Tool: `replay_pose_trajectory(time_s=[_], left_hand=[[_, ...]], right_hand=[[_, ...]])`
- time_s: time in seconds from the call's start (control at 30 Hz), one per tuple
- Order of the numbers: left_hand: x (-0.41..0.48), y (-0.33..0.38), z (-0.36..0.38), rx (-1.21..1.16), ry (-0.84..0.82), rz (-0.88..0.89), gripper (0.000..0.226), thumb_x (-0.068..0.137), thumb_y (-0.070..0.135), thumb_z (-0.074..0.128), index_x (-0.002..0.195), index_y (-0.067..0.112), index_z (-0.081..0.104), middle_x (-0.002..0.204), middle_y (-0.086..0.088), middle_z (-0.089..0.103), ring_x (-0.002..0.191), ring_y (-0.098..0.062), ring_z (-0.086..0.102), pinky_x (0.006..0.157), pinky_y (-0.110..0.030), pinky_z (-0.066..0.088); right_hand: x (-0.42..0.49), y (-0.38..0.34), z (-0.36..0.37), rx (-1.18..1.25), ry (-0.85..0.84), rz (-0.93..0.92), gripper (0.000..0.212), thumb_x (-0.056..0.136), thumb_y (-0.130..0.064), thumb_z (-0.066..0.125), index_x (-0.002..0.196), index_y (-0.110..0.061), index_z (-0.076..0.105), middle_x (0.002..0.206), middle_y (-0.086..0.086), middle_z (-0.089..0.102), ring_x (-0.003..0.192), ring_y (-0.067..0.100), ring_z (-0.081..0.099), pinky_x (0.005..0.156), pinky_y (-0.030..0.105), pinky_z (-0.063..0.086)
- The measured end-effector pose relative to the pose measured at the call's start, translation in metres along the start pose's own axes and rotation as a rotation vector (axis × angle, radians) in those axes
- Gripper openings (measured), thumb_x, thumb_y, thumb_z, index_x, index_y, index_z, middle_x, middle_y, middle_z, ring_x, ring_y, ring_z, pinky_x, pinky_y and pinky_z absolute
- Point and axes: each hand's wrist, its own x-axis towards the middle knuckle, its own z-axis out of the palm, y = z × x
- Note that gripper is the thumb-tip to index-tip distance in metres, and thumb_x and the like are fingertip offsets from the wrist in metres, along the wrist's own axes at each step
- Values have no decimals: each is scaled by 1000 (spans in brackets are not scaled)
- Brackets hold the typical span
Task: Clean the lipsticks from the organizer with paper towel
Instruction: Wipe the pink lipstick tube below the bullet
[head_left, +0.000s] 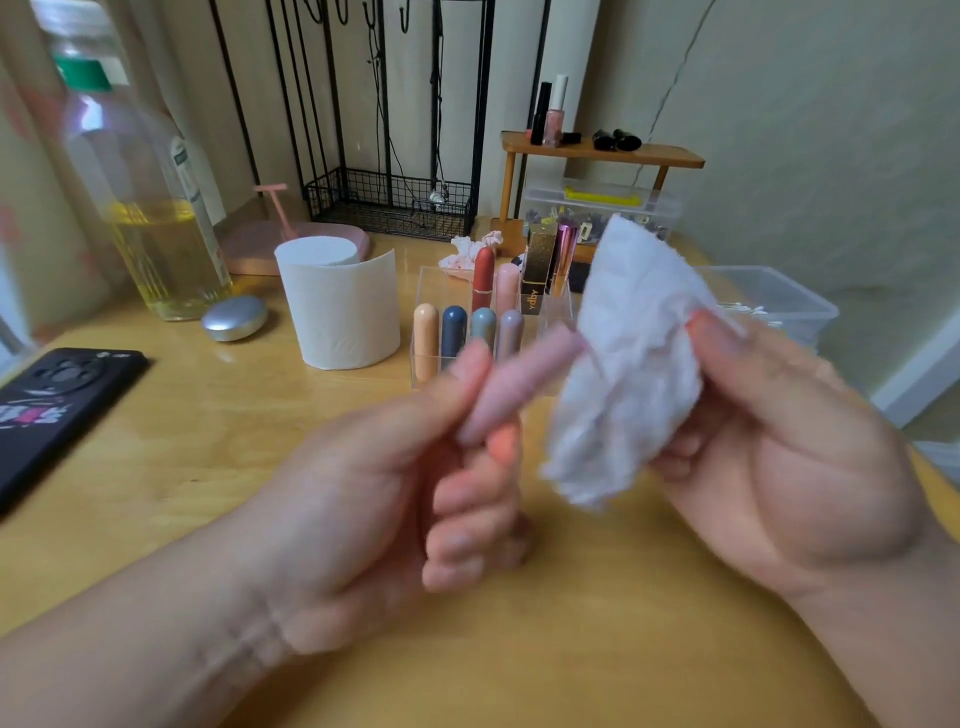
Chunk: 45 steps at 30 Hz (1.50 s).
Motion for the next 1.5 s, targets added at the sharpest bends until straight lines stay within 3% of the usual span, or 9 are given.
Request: replay_pose_trajectory(time_s=[0.1,0.3,0.43,0.67,0.8,0.97,1.17,1.3,1.5], left_hand=[[8,7,-7,-49,168,146,38,100,44,40,119,32,70,67,3,36,53,-10,30,45,-24,20],[18,2,-25,22,442,217,42,92,35,50,127,22,68,68,2,41,55,-12,33,46,-24,25],[20,-3,-29,71,457,198,39,95,35,50,124,21,69,70,2,42,55,-12,33,47,-25,26],[18,-8,-29,104,419,163,62,91,35,55,133,-9,46,69,0,46,53,-15,35,47,-27,27],[18,-9,-30,152,401,148,62,86,32,66,133,-7,52,68,-1,52,53,-14,38,44,-26,30],[19,-12,-29,145,441,137,26,78,22,70,97,5,72,67,-5,54,51,-15,39,42,-23,31],[18,-11,-33,146,407,158,16,75,16,73,91,11,72,71,-4,57,51,-13,43,41,-23,34],[19,-10,-34,121,393,189,15,73,12,72,88,14,71,71,-4,54,52,-13,43,42,-24,34],[17,-12,-34,170,373,197,19,72,9,72,91,12,69,66,-7,47,51,-16,42,43,-23,34]], right_hand=[[8,-11,-23,-242,211,-45,16,78,-14,65,63,-15,67,59,5,54,55,19,48,56,27,33],[0,-11,-33,-1268,-218,83,21,79,-27,65,66,-14,54,51,-8,45,48,1,40,45,22,36],[-2,6,-27,-1548,-427,352,22,81,-38,69,75,-24,53,63,-9,55,53,6,45,52,30,44],[-2,13,-20,-1335,-364,381,55,60,-78,69,97,-41,55,83,-1,57,63,6,52,63,39,51],[-3,34,-20,-884,-345,334,35,76,-44,82,99,-30,60,71,7,47,70,4,64,58,30,40],[-4,48,-19,-875,-376,285,21,77,-22,84,94,-26,73,76,-2,64,68,26,52,64,37,50],[2,41,-21,-578,-286,391,11,86,-19,72,87,-9,72,86,16,75,49,24,54,47,33,51],[11,39,-30,-86,-51,485,14,82,-9,60,86,-2,73,85,21,65,57,19,48,56,40,55],[16,40,-26,82,90,497,25,81,-11,47,77,-9,72,84,11,55,62,20,39,62,44,55]])
